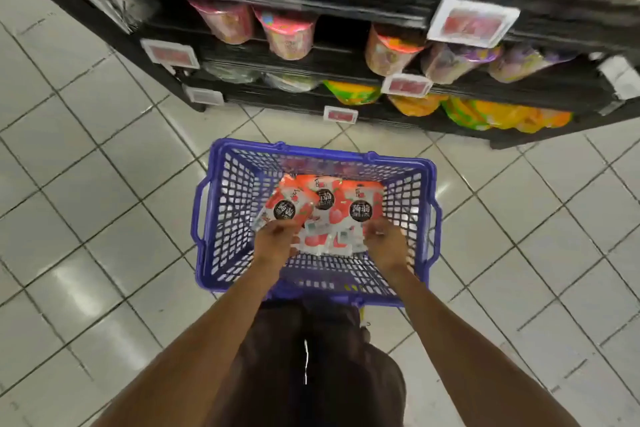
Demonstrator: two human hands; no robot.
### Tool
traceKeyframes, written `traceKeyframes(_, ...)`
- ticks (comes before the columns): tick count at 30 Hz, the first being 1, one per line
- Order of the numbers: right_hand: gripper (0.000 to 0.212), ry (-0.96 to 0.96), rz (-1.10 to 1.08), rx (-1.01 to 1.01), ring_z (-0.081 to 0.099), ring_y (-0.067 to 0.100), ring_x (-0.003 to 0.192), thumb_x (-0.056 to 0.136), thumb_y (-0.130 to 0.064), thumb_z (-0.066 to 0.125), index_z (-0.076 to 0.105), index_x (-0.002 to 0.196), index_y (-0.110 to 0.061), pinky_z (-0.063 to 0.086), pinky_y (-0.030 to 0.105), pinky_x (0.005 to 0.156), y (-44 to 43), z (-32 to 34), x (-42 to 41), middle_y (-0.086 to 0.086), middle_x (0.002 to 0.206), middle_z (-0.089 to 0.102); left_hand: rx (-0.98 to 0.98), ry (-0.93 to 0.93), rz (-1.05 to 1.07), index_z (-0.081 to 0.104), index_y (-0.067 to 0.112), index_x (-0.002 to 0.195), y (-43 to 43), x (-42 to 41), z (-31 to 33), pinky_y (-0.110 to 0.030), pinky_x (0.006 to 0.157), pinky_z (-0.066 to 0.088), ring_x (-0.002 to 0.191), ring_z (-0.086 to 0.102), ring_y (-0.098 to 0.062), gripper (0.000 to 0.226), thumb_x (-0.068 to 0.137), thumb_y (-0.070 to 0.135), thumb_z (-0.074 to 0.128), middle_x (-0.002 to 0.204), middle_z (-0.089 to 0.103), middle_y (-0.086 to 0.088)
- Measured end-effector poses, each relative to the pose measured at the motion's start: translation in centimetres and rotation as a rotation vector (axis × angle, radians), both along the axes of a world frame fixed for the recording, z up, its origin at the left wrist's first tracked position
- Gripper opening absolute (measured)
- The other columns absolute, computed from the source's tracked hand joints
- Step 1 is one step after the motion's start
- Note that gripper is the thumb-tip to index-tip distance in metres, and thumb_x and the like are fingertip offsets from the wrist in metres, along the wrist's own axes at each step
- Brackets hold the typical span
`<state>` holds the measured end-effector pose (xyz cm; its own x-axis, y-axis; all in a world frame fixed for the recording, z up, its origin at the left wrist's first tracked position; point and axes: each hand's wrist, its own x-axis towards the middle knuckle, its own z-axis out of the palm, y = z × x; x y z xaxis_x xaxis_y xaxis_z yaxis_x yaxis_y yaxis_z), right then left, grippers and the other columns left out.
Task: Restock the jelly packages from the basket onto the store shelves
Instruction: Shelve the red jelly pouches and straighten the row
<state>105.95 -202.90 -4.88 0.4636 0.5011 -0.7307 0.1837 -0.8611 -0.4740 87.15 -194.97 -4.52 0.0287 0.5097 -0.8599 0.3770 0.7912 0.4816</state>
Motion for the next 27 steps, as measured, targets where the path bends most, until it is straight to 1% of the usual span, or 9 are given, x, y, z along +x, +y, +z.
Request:
traceKeyframes(2, 0.022, -0.024, 0.044, -0.02, 0.064, 0.03, 0.106, 0.092, -0.001, 0.057, 0.071, 0.108, -0.004, 0.046, 0.025, 0.083, 0.5, -5.2, -0.3, 0.013, 0.11, 0.07, 0.029, 0.074, -0.09, 0.064, 0.011, 0.098, 0.2, -0.1, -5.0, -0.045, 0.09, 0.055, 0.096, 0.067, -0.03, 0.008, 0.094, 0.017, 0.061, 0.107, 0.07, -0.014)
traceKeyframes(4, 0.023, -0.064, 0.096, -0.018, 0.065, 0.032, 0.107, 0.089, 0.0, 0.059, 0.072, 0.108, -0.002, 0.049, 0.03, 0.089, 1.1, -9.8, -0.7, 0.015, 0.113, 0.071, 0.025, 0.125, -0.119, 0.062, 0.009, 0.107, 0.3, -0.7, -9.7, -0.045, 0.094, 0.053, 0.103, 0.065, -0.031, 0.014, 0.093, 0.009, 0.06, 0.115, 0.067, -0.017)
traceKeyframes(8, 0.025, -0.138, 0.077, -0.058, 0.066, 0.029, 0.095, 0.09, -0.015, 0.064, 0.068, 0.113, -0.006, 0.046, 0.03, 0.073, 2.2, -16.9, -1.7, 0.014, 0.105, 0.071, -0.01, 0.183, -0.112, 0.057, 0.003, 0.125, 0.1, -1.5, -17.0, -0.03, 0.075, 0.051, 0.093, 0.065, -0.025, 0.043, 0.085, 0.011, 0.07, 0.114, 0.067, -0.012)
traceKeyframes(11, 0.022, -0.17, 0.131, -0.033, 0.059, 0.028, 0.104, 0.09, -0.024, 0.063, 0.059, 0.102, -0.007, 0.045, 0.032, 0.085, 2.9, -20.9, -2.4, 0.014, 0.112, 0.063, 0.141, 0.383, -0.167, 0.061, 0.007, 0.116, 0.5, -1.7, -20.8, -0.028, 0.077, 0.049, 0.1, 0.065, -0.024, 0.052, 0.071, 0.021, 0.084, 0.108, 0.068, -0.006)
traceKeyframes(14, 0.066, -0.238, 0.241, -0.112, 0.047, 0.032, 0.122, 0.081, -0.045, 0.072, 0.053, 0.127, -0.001, 0.04, 0.035, 0.099, 3.7, -23.6, -3.3, 0.013, 0.131, 0.052, 0.153, 0.557, -0.32, 0.044, 0.004, 0.138, 0.7, -2.7, -24.2, -0.044, 0.106, 0.04, 0.128, 0.048, -0.036, 0.084, 0.071, 0.036, 0.083, 0.136, 0.053, -0.018)
traceKeyframes(17, 0.084, -0.121, 0.15, -0.166, 0.06, 0.032, 0.11, 0.074, -0.045, 0.08, 0.039, 0.135, -0.004, 0.048, 0.035, 0.087, 4.6, -24.6, -3.8, 0.013, 0.119, 0.062, 0.096, 0.664, -0.39, 0.039, 0.002, 0.141, 0.5, -3.3, -26.1, -0.047, 0.112, 0.034, 0.134, 0.04, -0.037, 0.095, 0.07, 0.049, 0.08, 0.142, 0.046, -0.02)
traceKeyframes(20, 0.084, 0.101, -0.006, -0.173, 0.064, 0.032, 0.11, 0.074, -0.03, 0.084, 0.035, 0.14, -0.011, 0.046, 0.03, 0.082, 4.6, -24.3, -3.6, 0.013, 0.119, 0.067, 0.032, 0.524, -0.292, 0.057, 0.004, 0.126, 0.8, -3.4, -26.4, -0.044, 0.101, 0.048, 0.119, 0.058, -0.033, 0.083, 0.06, 0.043, 0.088, 0.126, 0.063, -0.016)
traceKeyframes(23, 0.075, 0.267, -0.219, -0.109, 0.063, 0.032, 0.114, 0.075, -0.007, 0.082, 0.046, 0.141, -0.007, 0.048, 0.031, 0.091, 3.9, -22.4, -3.4, 0.015, 0.123, 0.066, -0.078, 0.355, -0.086, 0.06, -0.001, 0.123, 1.1, -3.4, -24.5, -0.044, 0.102, 0.048, 0.116, 0.062, -0.032, 0.064, 0.073, 0.03, 0.085, 0.123, 0.066, -0.019)
traceKeyframes(27, 0.035, 0.435, -0.481, 0.009, 0.067, 0.021, 0.088, 0.075, 0.005, 0.077, 0.069, 0.107, -0.009, 0.053, 0.03, 0.077, 2.0, -17.4, -2.5, 0.005, 0.092, 0.073, -0.058, 0.148, 0.134, 0.065, 0.001, 0.118, 1.0, -1.9, -17.6, -0.032, 0.088, 0.048, 0.105, 0.065, -0.027, 0.043, 0.079, 0.015, 0.08, 0.116, 0.069, -0.015)
